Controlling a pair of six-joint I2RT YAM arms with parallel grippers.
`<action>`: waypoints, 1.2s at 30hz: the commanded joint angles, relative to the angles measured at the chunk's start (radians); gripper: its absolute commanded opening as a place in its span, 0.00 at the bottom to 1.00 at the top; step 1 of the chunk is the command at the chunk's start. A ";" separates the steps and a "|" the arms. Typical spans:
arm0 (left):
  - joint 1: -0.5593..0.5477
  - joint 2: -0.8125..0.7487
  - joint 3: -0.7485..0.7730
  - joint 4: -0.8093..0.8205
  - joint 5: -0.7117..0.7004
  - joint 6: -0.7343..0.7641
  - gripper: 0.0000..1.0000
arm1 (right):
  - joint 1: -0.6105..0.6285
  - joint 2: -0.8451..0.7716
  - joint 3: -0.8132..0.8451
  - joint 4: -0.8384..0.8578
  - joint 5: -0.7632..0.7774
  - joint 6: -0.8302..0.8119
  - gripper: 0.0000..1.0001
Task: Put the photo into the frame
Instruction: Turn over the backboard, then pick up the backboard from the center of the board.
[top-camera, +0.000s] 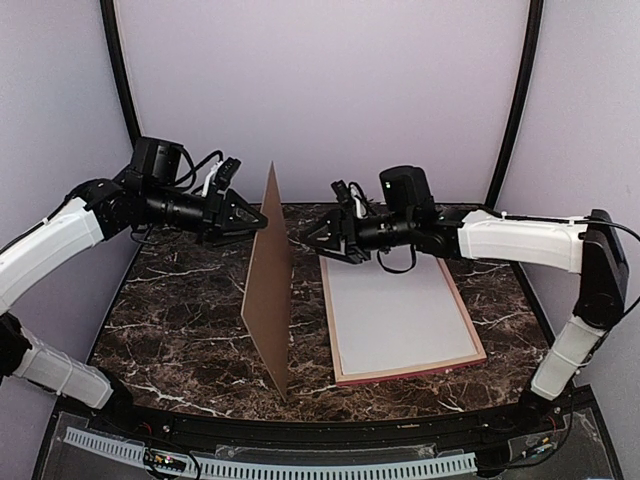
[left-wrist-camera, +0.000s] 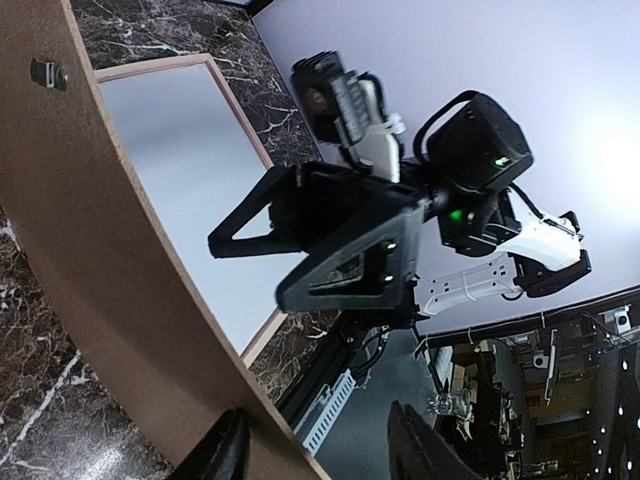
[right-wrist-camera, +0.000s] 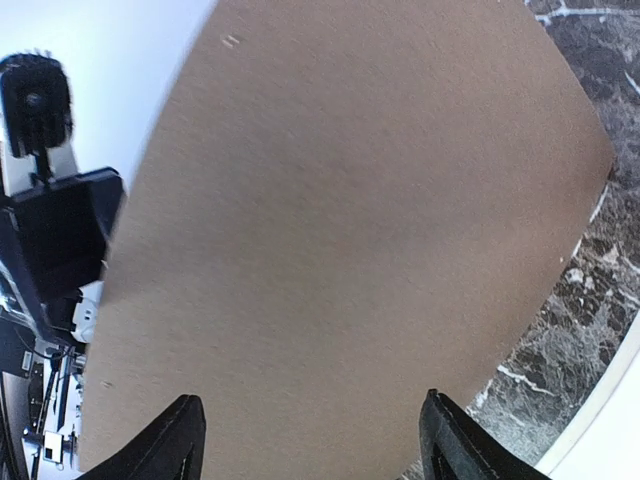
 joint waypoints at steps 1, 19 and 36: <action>-0.032 0.016 0.046 0.047 -0.017 -0.004 0.50 | -0.002 -0.051 0.079 -0.088 0.048 0.005 0.75; -0.107 0.071 0.056 0.107 0.000 -0.001 0.50 | 0.013 -0.009 0.215 -0.143 0.037 0.048 0.72; -0.108 0.046 -0.013 0.058 -0.113 0.036 0.50 | 0.006 -0.001 0.182 -0.312 0.160 -0.020 0.35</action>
